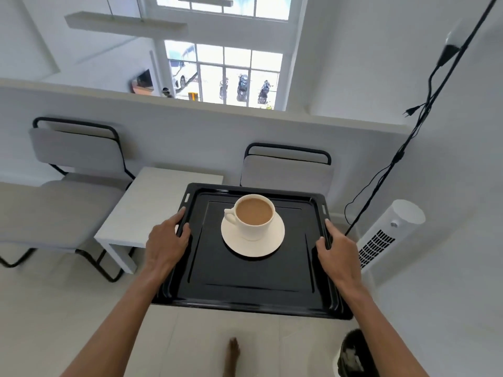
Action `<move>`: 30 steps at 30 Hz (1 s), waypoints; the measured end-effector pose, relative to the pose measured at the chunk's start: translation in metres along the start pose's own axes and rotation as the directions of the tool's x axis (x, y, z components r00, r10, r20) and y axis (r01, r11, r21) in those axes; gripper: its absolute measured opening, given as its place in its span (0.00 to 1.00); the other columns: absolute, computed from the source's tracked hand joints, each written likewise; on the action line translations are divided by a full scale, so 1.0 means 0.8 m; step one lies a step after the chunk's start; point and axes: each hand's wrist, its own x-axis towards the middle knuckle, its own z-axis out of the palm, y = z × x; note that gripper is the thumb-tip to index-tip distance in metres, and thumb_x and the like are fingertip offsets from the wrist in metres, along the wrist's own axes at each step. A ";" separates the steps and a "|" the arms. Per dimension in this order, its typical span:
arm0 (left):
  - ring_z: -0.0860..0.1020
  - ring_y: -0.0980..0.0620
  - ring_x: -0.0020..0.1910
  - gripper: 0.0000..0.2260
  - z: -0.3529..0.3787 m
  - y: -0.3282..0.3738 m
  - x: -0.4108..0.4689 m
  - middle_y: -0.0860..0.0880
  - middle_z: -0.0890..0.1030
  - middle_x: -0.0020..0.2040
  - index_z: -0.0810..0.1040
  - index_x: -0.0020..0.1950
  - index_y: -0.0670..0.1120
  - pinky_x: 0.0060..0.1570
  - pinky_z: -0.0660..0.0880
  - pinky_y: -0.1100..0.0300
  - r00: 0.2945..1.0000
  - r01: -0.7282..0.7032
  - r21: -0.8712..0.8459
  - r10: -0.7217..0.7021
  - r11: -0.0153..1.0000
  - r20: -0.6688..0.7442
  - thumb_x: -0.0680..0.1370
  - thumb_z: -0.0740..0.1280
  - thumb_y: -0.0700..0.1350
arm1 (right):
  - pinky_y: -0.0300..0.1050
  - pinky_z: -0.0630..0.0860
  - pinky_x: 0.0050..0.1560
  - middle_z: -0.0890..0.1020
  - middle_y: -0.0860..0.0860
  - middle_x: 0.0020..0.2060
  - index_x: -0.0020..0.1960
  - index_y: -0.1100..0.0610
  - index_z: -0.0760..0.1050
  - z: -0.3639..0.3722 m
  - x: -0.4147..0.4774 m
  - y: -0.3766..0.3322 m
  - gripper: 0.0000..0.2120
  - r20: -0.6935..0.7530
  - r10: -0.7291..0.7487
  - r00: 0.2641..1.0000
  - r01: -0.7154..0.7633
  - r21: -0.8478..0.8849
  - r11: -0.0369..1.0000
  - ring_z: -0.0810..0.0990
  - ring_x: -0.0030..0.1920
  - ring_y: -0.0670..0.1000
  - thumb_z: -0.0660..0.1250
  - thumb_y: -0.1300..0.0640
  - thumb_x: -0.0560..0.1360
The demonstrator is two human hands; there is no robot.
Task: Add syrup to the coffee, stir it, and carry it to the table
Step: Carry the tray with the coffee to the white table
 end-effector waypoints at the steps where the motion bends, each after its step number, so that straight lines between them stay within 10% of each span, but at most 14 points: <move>1: 0.75 0.48 0.27 0.21 -0.002 -0.009 0.009 0.47 0.78 0.27 0.74 0.75 0.47 0.37 0.71 0.55 1.000 0.010 0.002 -0.010 1.000 -0.005 0.81 0.66 0.46 | 0.36 0.74 0.27 0.84 0.53 0.31 0.77 0.59 0.68 0.011 0.010 -0.007 0.25 0.010 -0.014 1.000 0.014 0.004 1.000 0.74 0.22 0.47 0.65 0.61 0.80; 9: 0.77 0.46 0.30 0.21 -0.008 -0.066 0.099 0.43 0.80 0.29 0.75 0.75 0.48 0.35 0.69 0.57 0.994 0.094 0.040 -0.091 0.995 -0.059 0.81 0.67 0.46 | 0.47 0.81 0.51 0.87 0.61 0.50 0.74 0.62 0.72 0.107 0.091 -0.068 0.24 0.013 -0.097 0.995 0.097 0.022 0.995 0.86 0.48 0.62 0.69 0.62 0.79; 17: 0.71 0.54 0.23 0.21 -0.007 -0.106 0.189 0.53 0.68 0.22 0.76 0.74 0.48 0.28 0.67 0.60 0.987 0.144 0.006 -0.143 0.990 -0.076 0.81 0.67 0.45 | 0.46 0.81 0.34 0.85 0.57 0.33 0.76 0.59 0.69 0.176 0.173 -0.119 0.25 0.108 -0.086 0.990 0.083 0.024 0.996 0.78 0.25 0.51 0.67 0.60 0.81; 23: 0.72 0.49 0.24 0.21 -0.014 -0.133 0.254 0.49 0.71 0.23 0.76 0.74 0.48 0.35 0.73 0.55 0.983 0.166 -0.015 -0.166 0.986 -0.082 0.80 0.67 0.45 | 0.50 0.85 0.42 0.86 0.57 0.35 0.76 0.60 0.70 0.218 0.225 -0.156 0.25 0.091 -0.130 0.987 0.128 0.028 0.991 0.77 0.24 0.49 0.68 0.60 0.80; 30: 0.76 0.48 0.25 0.21 -0.024 -0.167 0.330 0.43 0.79 0.26 0.77 0.73 0.49 0.33 0.70 0.58 0.984 0.136 -0.015 -0.137 0.991 -0.117 0.80 0.67 0.46 | 0.57 0.82 0.60 0.86 0.61 0.57 0.75 0.61 0.70 0.264 0.276 -0.210 0.25 0.061 -0.160 0.985 0.159 0.022 0.987 0.87 0.52 0.59 0.68 0.61 0.80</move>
